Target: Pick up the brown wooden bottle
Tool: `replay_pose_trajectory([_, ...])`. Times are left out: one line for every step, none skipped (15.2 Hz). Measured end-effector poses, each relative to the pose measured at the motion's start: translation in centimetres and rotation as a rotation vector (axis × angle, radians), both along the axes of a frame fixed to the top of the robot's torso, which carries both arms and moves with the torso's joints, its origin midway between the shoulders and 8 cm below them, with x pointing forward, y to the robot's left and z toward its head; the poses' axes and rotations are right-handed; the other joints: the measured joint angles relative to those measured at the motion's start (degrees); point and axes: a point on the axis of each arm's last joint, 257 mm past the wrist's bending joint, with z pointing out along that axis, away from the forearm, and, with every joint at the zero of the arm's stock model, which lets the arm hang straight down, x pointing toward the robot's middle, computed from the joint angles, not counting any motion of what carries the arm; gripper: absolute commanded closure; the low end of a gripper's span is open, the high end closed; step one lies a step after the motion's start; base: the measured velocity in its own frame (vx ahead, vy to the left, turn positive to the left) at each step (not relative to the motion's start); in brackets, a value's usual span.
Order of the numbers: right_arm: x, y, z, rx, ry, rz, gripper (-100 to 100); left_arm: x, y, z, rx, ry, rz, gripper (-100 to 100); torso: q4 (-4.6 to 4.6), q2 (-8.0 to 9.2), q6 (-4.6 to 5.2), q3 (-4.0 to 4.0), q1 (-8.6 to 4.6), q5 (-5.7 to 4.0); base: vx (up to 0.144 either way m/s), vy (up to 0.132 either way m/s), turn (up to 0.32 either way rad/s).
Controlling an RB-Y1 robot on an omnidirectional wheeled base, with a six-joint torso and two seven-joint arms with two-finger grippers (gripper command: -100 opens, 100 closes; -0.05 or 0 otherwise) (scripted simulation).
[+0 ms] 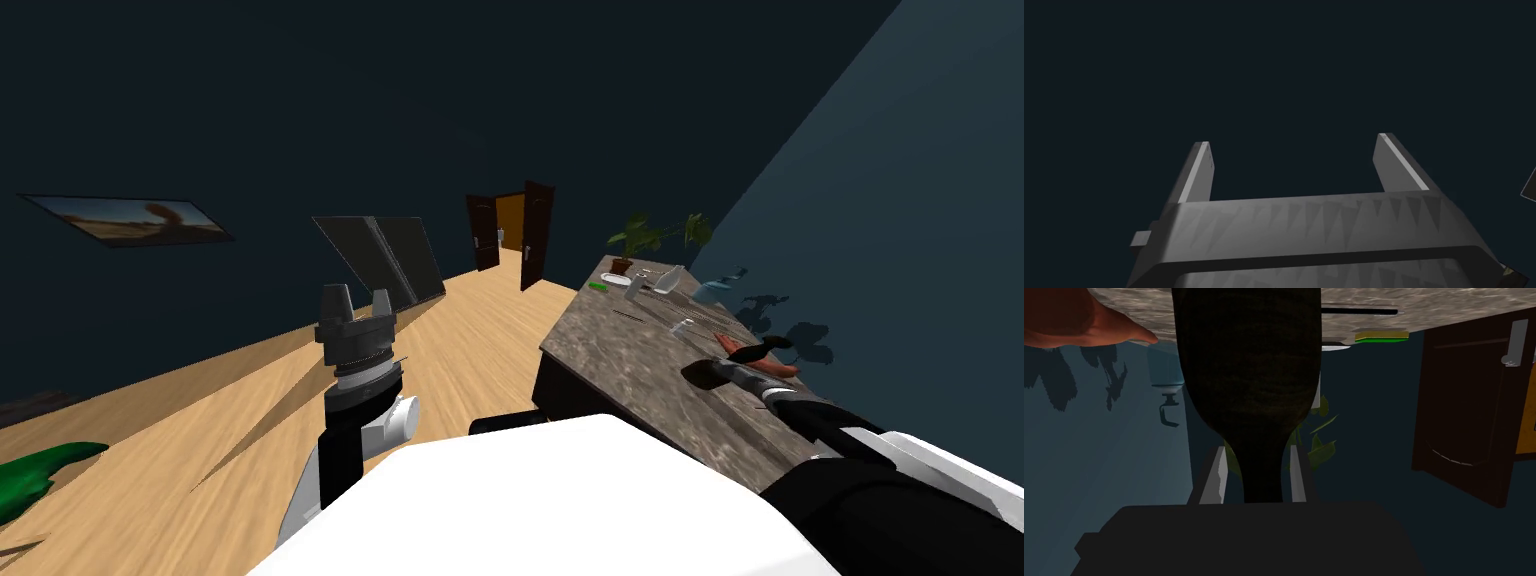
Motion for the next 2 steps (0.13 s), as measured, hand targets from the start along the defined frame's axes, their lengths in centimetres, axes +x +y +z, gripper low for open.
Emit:
replay_pose_trajectory([-1.02,-0.4,0.41,-0.007,0.001,-0.01,100,0.0,0.0,0.0,0.0,0.0,0.0,0,0.01,-0.02,-0.02,0.0,0.05,0.04,0.027,0.015,0.065])
replay_pose_trajectory([-1.61,-0.52,0.63,-0.013,0.004,-0.016,100,0.0,0.0,0.0,0.0,0.0,0.0,0,0.0,-0.02,0.01,-0.01,0.04,0.04,0.015,0.004,0.001])
